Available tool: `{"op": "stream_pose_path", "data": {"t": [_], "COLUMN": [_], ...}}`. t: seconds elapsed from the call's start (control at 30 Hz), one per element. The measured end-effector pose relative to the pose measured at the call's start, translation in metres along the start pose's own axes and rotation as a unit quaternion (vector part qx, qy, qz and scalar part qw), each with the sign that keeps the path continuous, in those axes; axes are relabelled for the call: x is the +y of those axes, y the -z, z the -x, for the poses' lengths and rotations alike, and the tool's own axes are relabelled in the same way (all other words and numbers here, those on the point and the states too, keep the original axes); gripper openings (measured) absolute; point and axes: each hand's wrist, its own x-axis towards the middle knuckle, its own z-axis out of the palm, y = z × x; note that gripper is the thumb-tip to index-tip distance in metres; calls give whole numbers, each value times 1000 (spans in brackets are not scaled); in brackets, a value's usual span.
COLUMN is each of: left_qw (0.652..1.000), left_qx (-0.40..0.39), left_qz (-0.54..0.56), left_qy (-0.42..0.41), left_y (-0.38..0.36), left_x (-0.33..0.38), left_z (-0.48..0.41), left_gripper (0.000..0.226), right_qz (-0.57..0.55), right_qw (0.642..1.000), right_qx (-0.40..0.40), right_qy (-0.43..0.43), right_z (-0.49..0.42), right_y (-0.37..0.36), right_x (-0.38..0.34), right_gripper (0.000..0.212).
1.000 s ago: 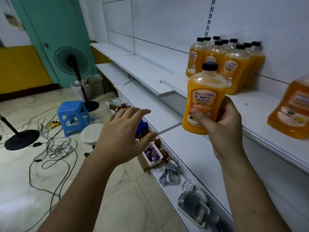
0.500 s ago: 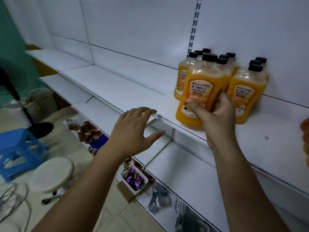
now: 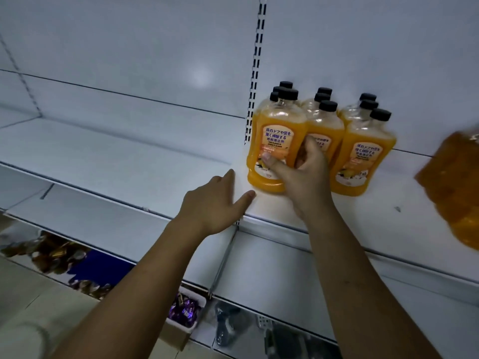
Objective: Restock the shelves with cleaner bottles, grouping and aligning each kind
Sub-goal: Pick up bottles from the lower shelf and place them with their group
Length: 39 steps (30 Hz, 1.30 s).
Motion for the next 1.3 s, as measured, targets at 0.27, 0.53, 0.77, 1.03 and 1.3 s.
{"op": "stream_pose_path", "data": {"t": [0.27,0.53,0.77,1.03,1.3], "left_qw": [1000,1000,999,999,999], "left_qx": [16,29,37,34,32], "left_qz": [-4,4,-5,-8,-6], "left_qy": [-6,-5,-10,-7,-4], "left_y": [-3,-4,-10,-10,-11], "left_x": [-3,0,-4,-4,-5], "left_z": [1,3,0,1,1], "left_gripper": [81,75,82,86,89], "right_qz": [48,97,136,213,187], "right_qw": [999,995,990,975,981], "right_qx": [7,23,21,32,39], "right_qy": [-9,23,39,48,33], "right_z": [-6,0,-6,-7,-7], "right_y": [-17,-25,-30,-31,-28], "right_x": [10,16,20,21,16], "right_gripper": [58,66,70,78,92]}}
